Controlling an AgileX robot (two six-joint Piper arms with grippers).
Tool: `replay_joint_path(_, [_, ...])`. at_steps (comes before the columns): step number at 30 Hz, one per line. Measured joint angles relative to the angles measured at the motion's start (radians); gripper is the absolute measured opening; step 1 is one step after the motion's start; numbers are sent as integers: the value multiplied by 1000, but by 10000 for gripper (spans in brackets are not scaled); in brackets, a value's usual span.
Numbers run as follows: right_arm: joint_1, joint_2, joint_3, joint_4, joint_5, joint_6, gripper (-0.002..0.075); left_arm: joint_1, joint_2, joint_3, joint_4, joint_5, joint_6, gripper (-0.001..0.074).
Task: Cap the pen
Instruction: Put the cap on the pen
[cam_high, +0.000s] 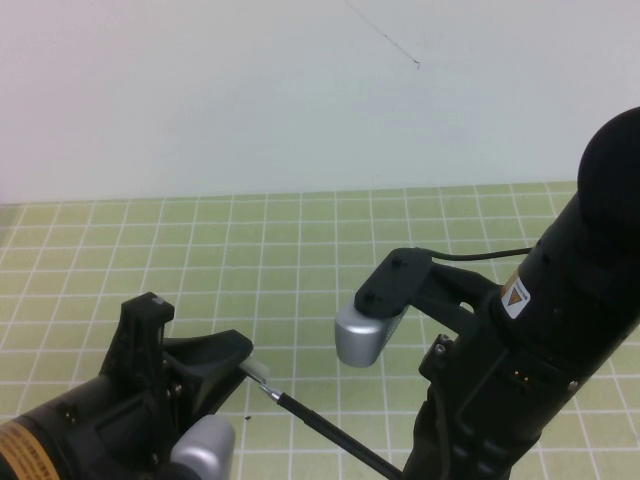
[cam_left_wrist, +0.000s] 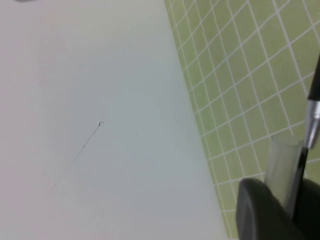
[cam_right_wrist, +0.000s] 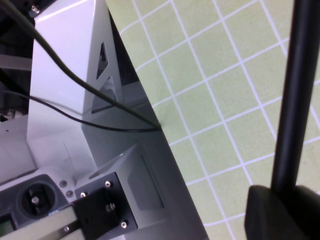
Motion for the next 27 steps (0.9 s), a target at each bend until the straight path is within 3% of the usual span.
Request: replay_joint_path(27, [0,18,0,-6,0,-4,57,26,0,0,20,14,19,1])
